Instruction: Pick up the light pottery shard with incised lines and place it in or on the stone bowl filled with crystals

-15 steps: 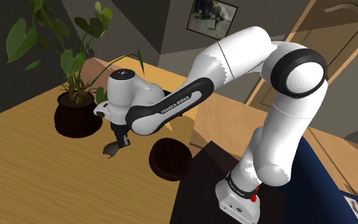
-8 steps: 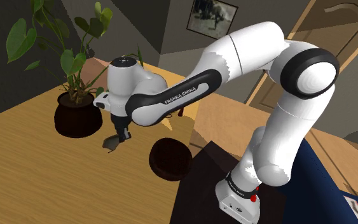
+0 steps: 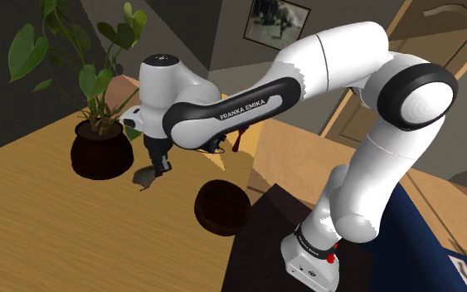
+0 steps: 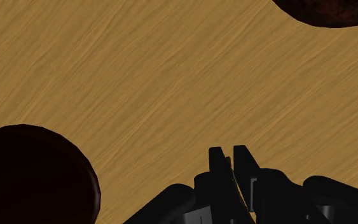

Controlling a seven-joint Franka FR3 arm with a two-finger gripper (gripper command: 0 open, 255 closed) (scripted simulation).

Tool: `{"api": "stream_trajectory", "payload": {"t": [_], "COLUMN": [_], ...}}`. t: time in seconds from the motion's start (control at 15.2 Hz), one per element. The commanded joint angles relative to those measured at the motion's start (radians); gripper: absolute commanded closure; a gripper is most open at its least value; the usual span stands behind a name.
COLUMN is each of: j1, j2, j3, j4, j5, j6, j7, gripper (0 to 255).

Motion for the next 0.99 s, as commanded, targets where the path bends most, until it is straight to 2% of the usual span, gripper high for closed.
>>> {"api": "stream_trajectory", "payload": {"t": [0.0, 0.59, 0.92], "j1": [-0.001, -0.002, -0.019], "j2": [-0.017, -0.061, -0.258], "j3": [0.0, 0.001, -0.025], "j4": [0.007, 0.069, -0.143], "j5": [0.007, 0.025, 0.073], "j6": [-0.023, -0.127, -0.103], "j7": [-0.006, -0.024, -0.093], "gripper": [255, 255, 255]}}
